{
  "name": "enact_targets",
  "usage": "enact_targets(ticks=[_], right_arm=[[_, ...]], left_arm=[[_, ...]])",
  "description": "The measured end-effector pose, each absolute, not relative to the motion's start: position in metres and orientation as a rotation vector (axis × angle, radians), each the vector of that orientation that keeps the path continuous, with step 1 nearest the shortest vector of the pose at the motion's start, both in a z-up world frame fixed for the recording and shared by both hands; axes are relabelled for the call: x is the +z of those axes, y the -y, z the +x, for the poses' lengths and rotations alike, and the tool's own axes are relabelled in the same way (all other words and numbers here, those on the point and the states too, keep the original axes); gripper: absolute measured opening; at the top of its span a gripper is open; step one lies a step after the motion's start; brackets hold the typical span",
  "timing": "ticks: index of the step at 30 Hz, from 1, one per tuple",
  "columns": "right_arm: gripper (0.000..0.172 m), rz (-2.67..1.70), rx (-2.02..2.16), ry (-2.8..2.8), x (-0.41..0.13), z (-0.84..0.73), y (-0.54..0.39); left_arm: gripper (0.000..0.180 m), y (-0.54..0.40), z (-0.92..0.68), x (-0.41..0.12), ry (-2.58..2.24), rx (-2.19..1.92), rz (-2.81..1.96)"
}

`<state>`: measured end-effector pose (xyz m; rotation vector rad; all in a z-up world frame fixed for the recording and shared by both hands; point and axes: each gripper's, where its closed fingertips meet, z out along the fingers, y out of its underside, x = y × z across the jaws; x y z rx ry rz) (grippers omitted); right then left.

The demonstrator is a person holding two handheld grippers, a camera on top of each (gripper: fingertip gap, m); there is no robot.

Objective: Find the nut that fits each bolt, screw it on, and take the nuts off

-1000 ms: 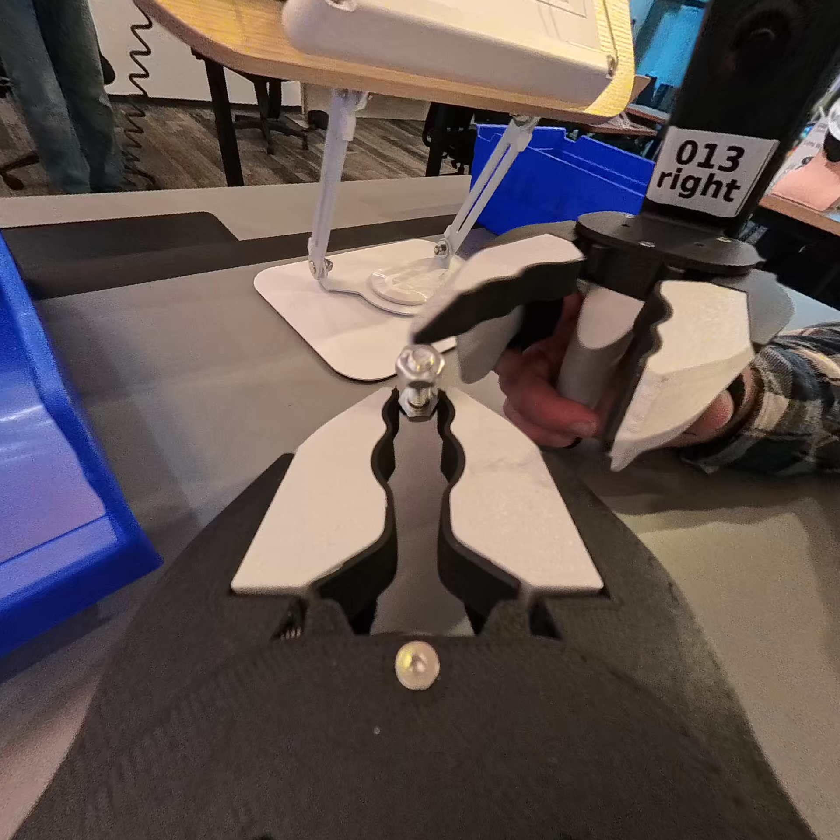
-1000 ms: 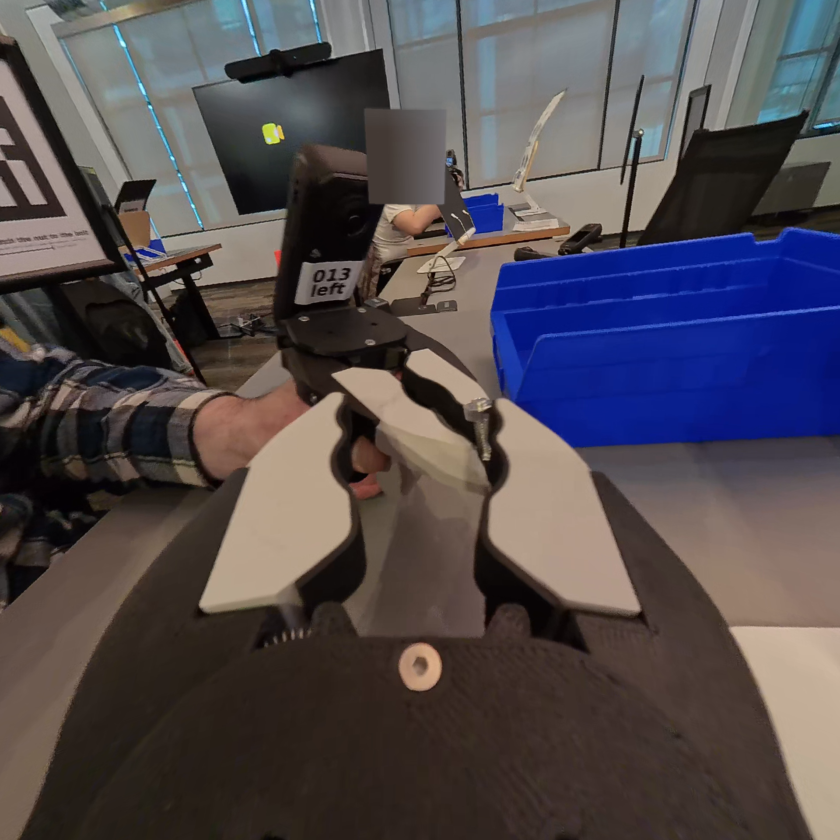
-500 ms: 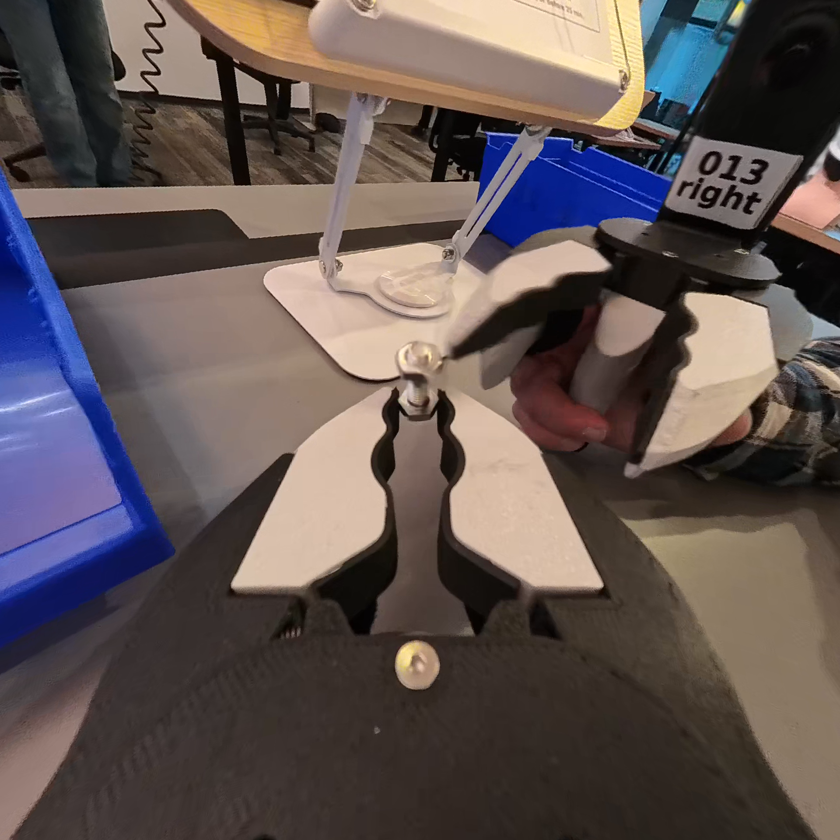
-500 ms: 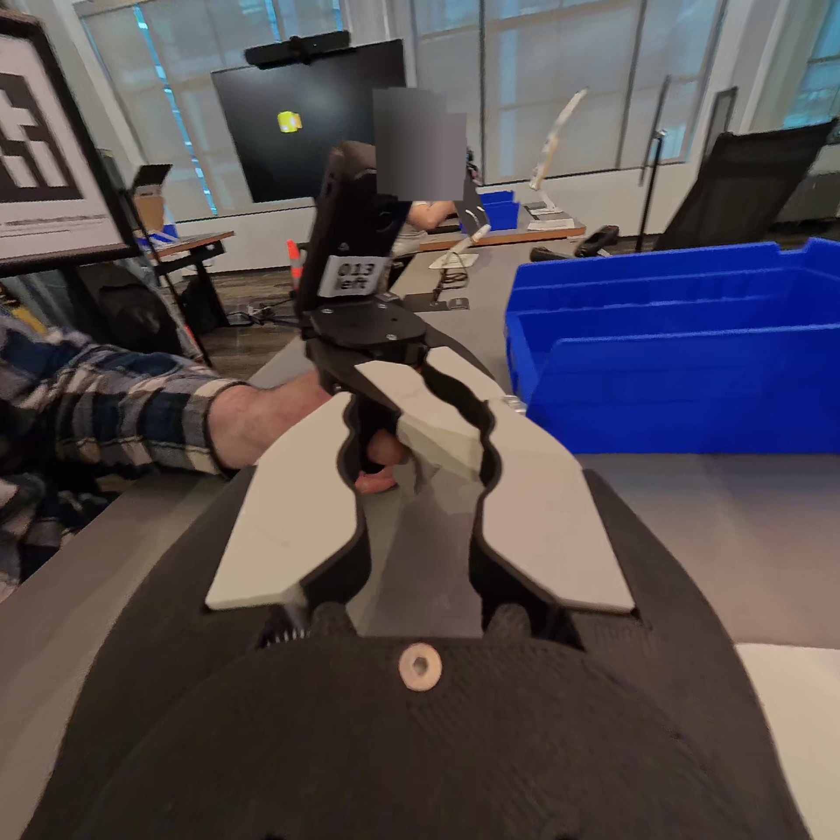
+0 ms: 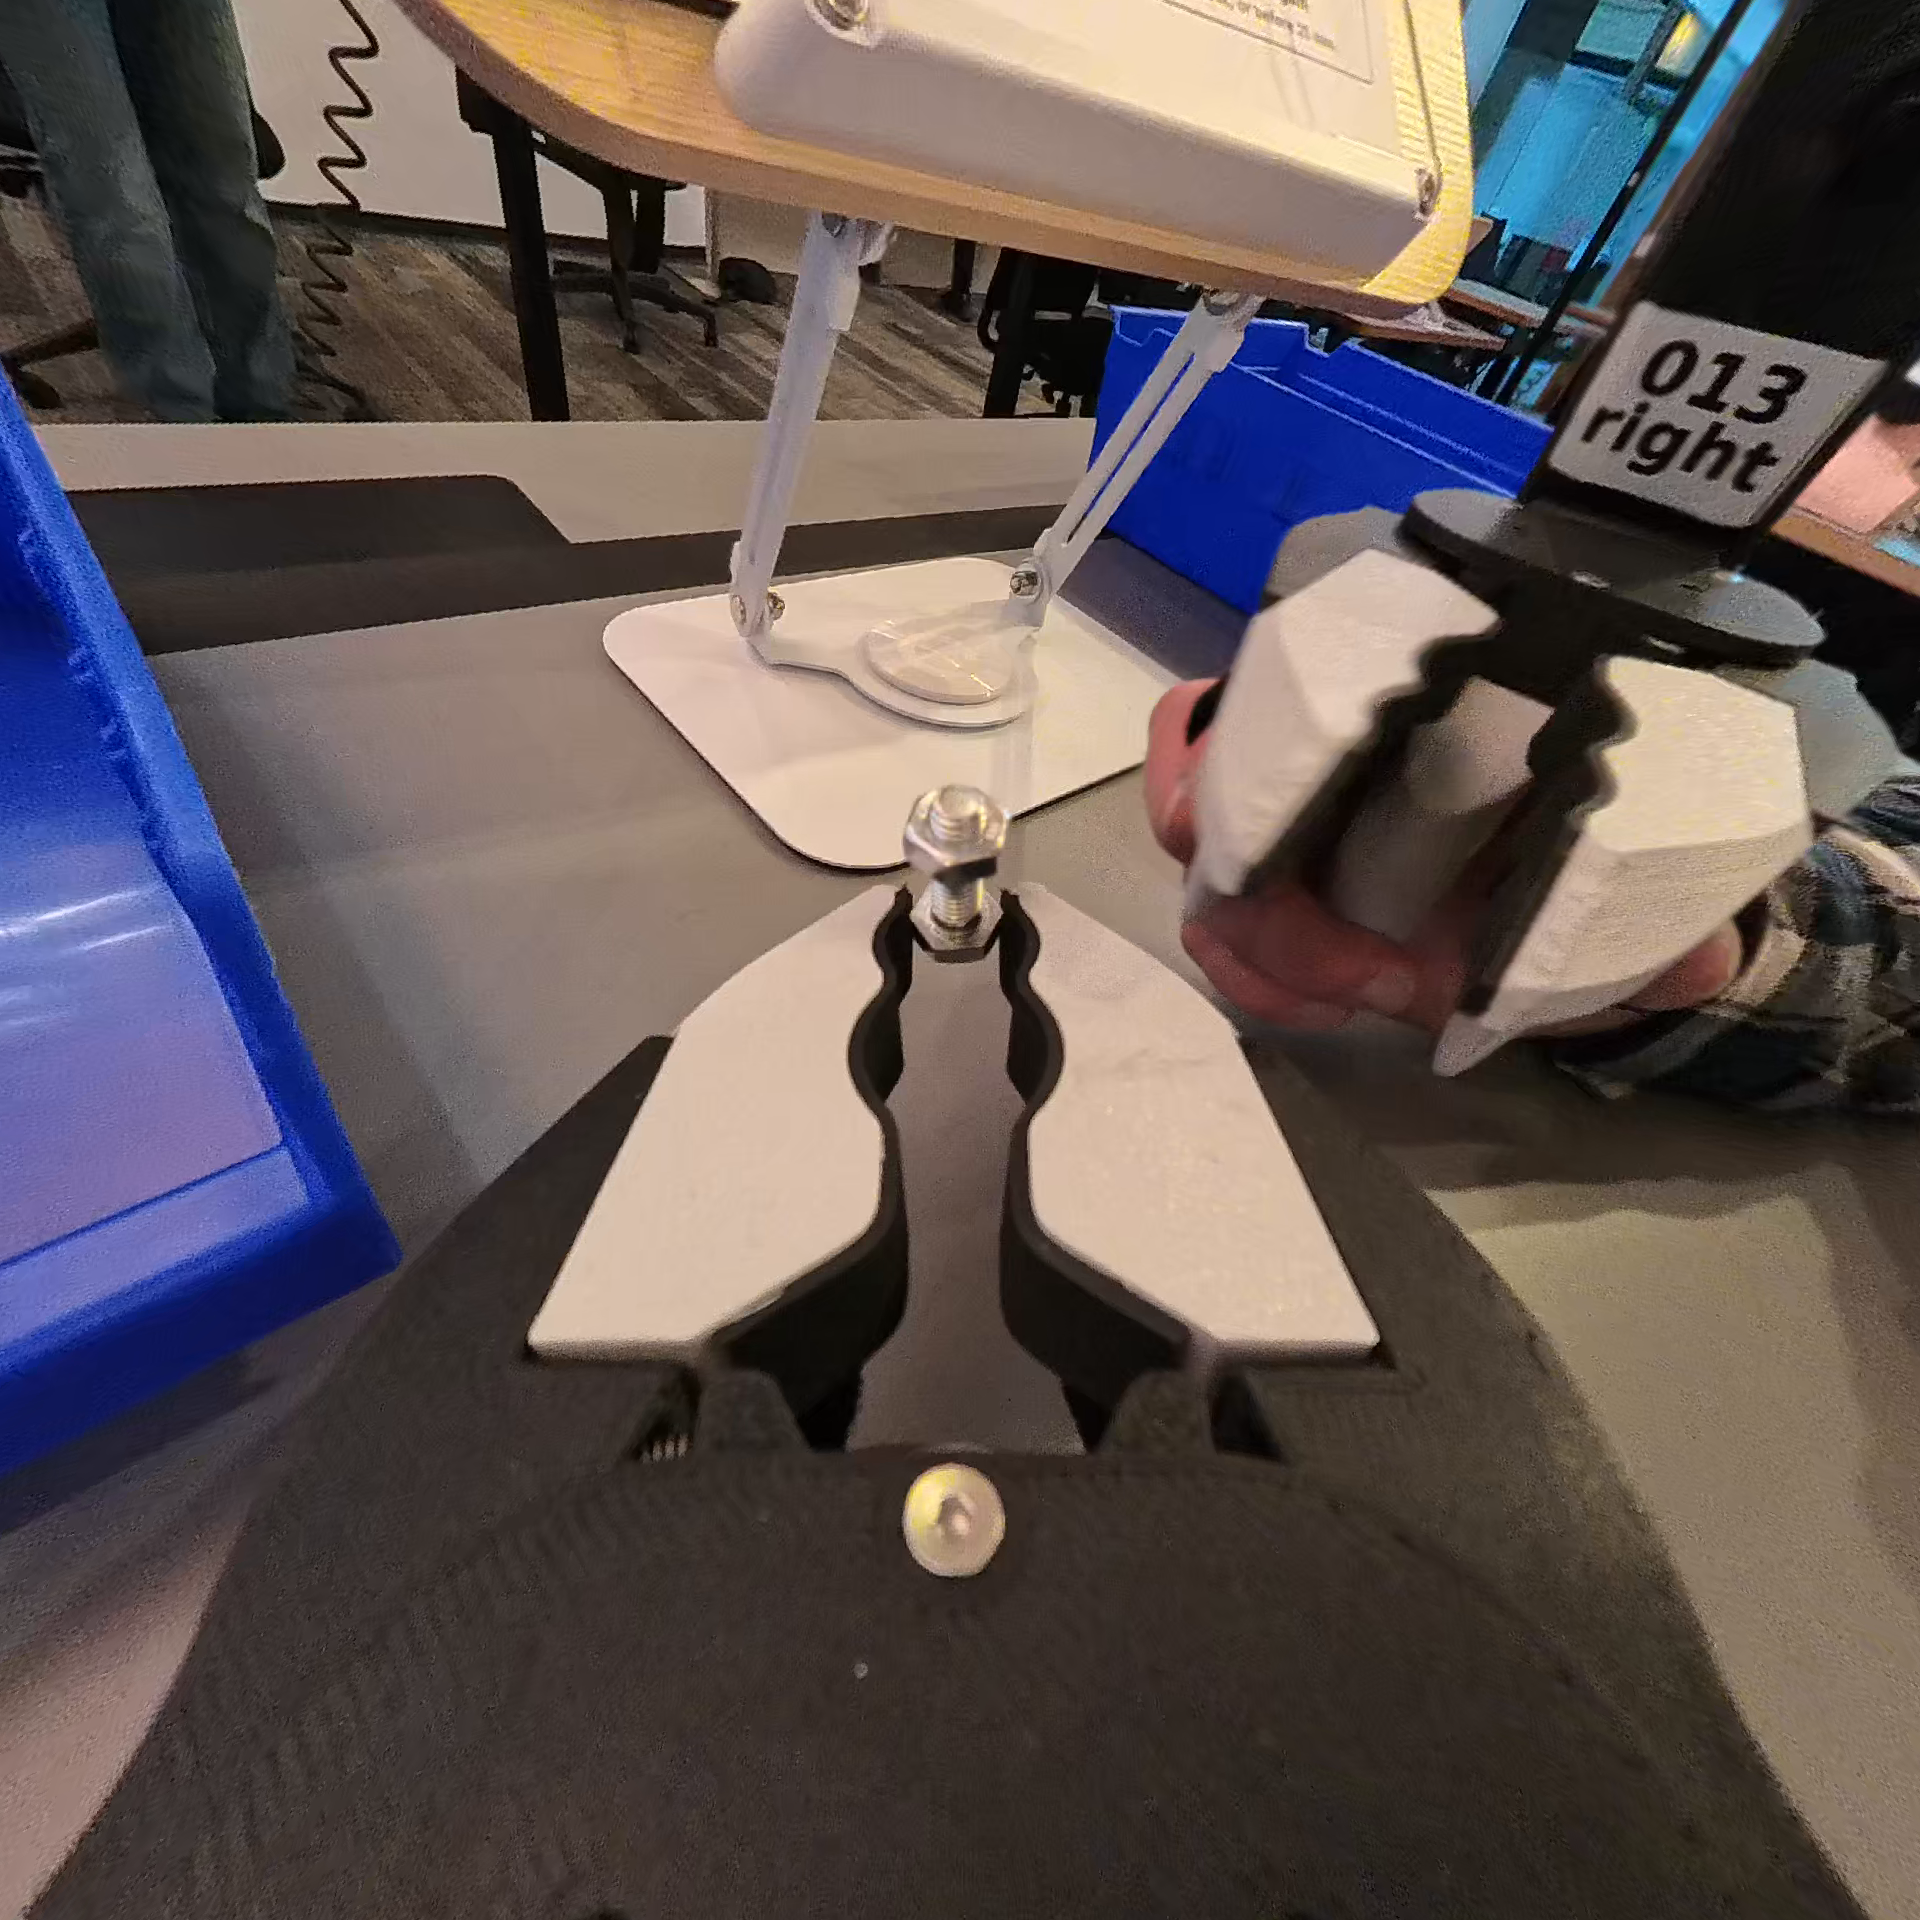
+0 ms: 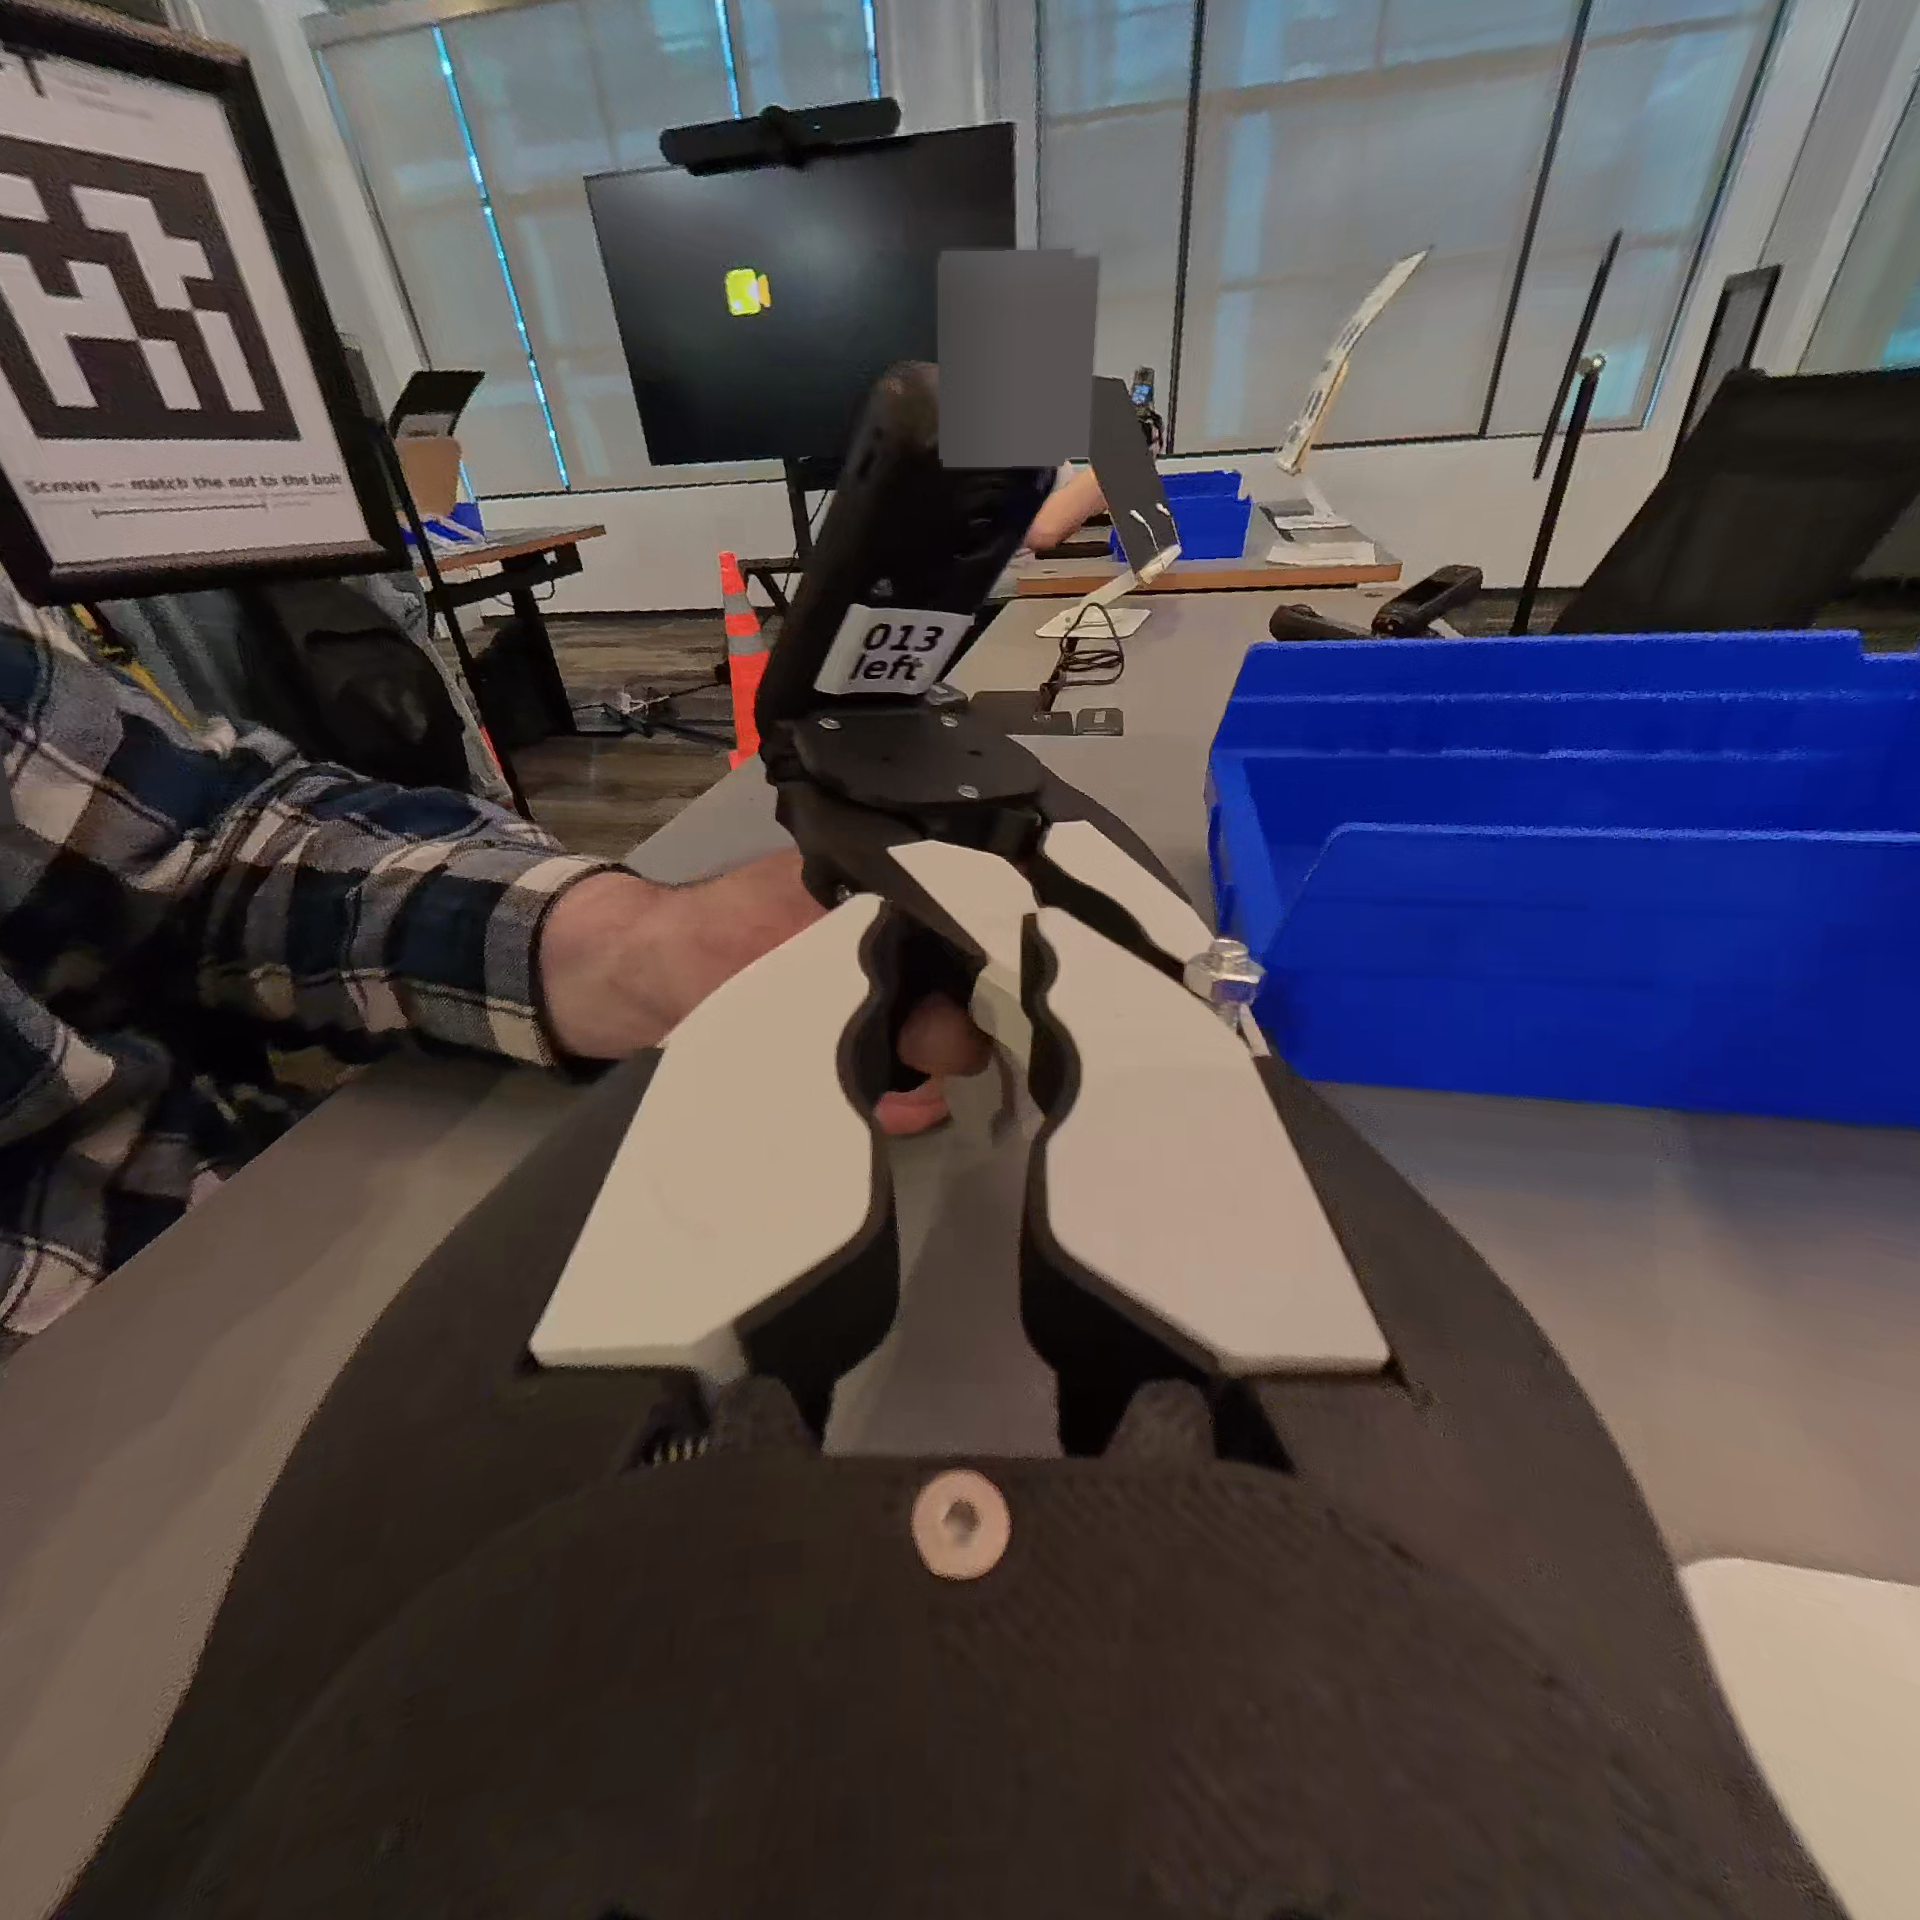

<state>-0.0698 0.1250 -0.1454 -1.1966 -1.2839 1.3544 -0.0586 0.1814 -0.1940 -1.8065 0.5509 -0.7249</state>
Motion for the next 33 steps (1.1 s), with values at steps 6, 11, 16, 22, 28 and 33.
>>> enact_targets(ticks=[6,11,16,22,28,33], right_arm=[[0.051,-1.298,1.275,1.160,-0.148,-0.069,-0.155],[0.053,-1.314,1.245,1.123,-0.151,-0.068,-0.164],[0.050,-1.265,1.242,1.147,-0.146,-0.074,-0.164],[0.045,-1.264,1.259,1.165,-0.149,-0.069,-0.165],[0.040,-1.291,1.314,1.185,-0.155,-0.070,-0.164],[0.029,-1.312,1.333,1.196,-0.158,-0.072,-0.163]], left_arm=[[0.015,-0.180,-0.055,-0.194,-0.570,-0.723,-1.804],[0.015,-0.179,-0.054,-0.194,-0.586,-0.710,-1.800],[0.015,-0.178,-0.054,-0.191,-0.600,-0.710,-1.782],[0.015,-0.176,-0.051,-0.193,-0.623,-0.737,-1.784],[0.015,-0.174,-0.049,-0.191,-0.639,-0.748,-1.775],[0.015,-0.173,-0.046,-0.191,-0.657,-0.748,-1.771]])
